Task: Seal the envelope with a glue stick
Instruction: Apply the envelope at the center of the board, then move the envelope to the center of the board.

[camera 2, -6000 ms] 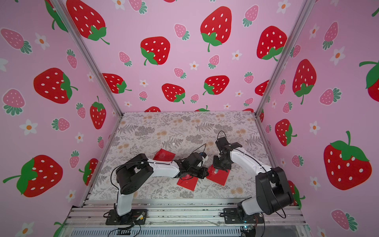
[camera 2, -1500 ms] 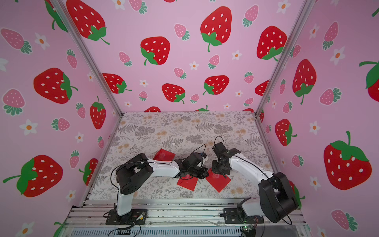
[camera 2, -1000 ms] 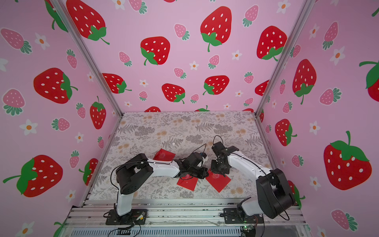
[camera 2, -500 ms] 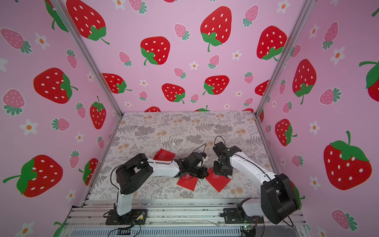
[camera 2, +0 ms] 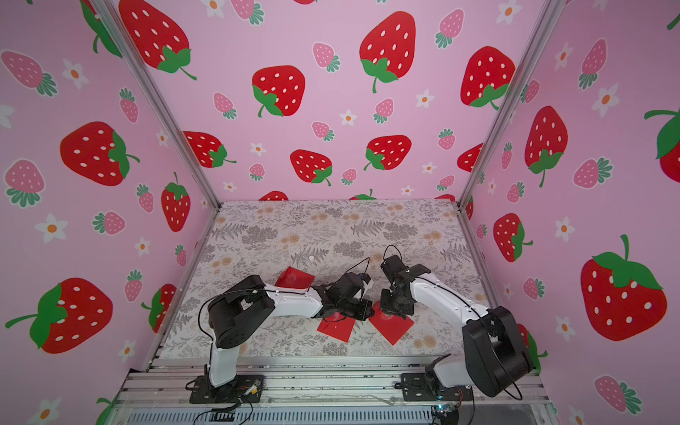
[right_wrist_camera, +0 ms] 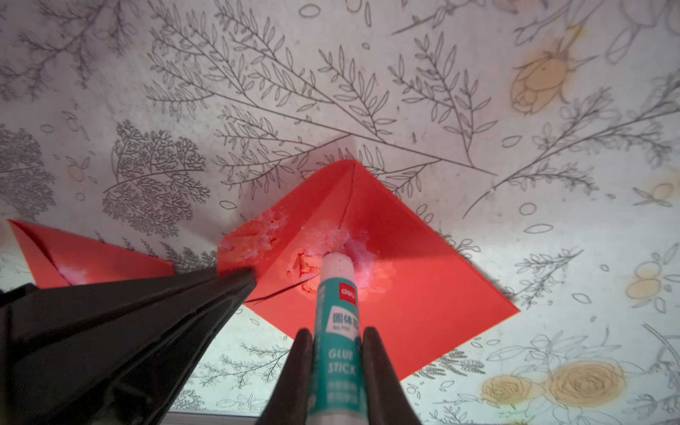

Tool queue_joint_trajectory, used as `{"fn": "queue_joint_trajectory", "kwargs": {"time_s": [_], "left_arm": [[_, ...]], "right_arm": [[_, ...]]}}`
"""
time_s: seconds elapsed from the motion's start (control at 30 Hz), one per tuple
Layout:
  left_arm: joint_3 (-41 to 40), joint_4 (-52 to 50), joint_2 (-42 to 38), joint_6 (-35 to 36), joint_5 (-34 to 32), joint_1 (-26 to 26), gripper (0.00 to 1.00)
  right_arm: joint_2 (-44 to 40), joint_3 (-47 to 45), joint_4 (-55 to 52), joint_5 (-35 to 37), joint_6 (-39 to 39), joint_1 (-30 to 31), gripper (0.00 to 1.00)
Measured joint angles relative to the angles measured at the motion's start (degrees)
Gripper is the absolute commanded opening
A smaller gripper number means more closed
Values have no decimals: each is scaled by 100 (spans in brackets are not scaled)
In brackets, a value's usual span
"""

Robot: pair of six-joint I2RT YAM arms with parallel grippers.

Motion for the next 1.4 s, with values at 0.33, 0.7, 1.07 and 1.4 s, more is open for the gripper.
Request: {"fn": "queue_joint_trajectory", "kwargs": {"time_s": [0.33, 0.7, 1.07, 1.4], "left_arm": [[0, 0, 0, 0, 0, 0, 0], [361, -741, -2, 629, -295, 118, 0], [1250, -1974, 7, 1945, -234, 442, 18], [1851, -2459, 151, 2391, -42, 496, 25]], "right_arm": [[-127, -175, 450, -271, 146, -2, 0], [-1523, -269, 258, -267, 236, -793, 0], [-2065, -208, -142, -669, -168, -2020, 0], [-2063, -94, -236, -822, -330, -2070, 0]]}}
